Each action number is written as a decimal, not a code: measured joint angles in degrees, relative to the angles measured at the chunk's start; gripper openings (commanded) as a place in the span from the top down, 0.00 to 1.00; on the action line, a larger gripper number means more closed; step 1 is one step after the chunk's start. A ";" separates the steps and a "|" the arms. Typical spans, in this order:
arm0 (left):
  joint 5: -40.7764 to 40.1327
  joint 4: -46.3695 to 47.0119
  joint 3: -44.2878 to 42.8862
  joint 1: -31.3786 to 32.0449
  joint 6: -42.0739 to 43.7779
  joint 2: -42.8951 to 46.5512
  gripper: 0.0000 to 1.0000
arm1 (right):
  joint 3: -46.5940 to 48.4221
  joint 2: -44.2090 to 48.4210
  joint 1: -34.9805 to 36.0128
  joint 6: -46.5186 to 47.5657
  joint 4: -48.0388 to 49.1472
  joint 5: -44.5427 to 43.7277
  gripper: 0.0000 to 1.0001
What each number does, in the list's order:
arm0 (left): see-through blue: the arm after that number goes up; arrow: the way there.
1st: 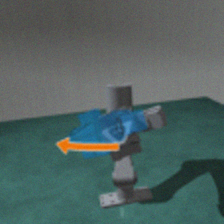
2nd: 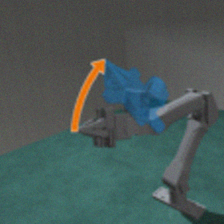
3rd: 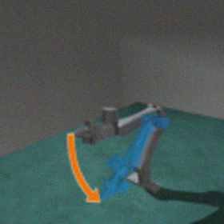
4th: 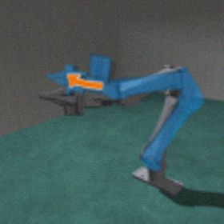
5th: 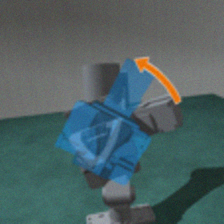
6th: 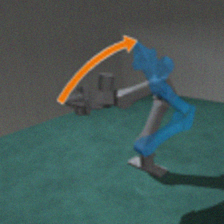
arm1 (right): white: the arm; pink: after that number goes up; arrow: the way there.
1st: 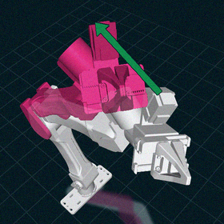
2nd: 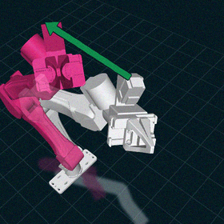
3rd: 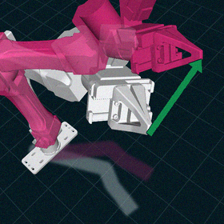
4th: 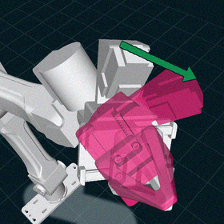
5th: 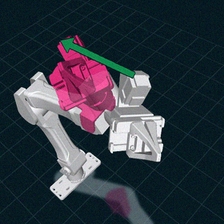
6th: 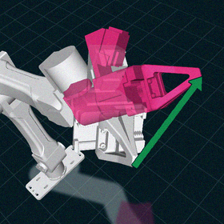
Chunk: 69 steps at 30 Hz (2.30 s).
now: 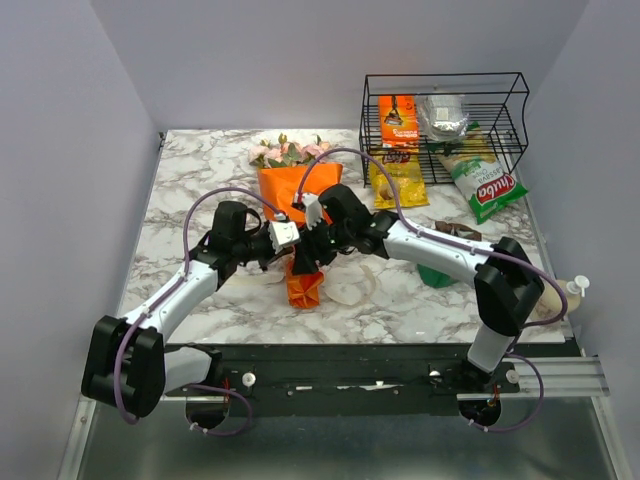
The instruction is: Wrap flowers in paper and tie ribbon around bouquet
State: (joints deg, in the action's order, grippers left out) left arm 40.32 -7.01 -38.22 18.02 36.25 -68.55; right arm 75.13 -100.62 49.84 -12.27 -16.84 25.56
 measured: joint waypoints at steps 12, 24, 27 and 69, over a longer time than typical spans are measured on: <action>1.22 1.03 2.54 0.07 0.39 0.72 1.00 | 7.37 4.28 -1.49 3.28 -7.89 -15.93 0.65; 1.20 1.38 3.10 0.07 0.50 0.74 1.00 | 18.25 -6.08 -3.54 1.29 -16.96 -20.61 0.91; 1.20 1.40 3.10 0.07 0.48 0.74 1.00 | 20.44 -9.62 -3.82 0.11 -21.16 -21.57 0.91; -1.55 2.56 4.92 0.11 4.28 0.79 1.00 | 4.63 -8.59 -4.87 -7.19 5.55 1.31 0.56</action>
State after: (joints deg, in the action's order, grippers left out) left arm 38.76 -4.45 -33.30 18.13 40.53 -67.77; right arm 79.77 -109.21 44.97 -19.46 -11.29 26.87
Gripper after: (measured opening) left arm 0.008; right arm 0.388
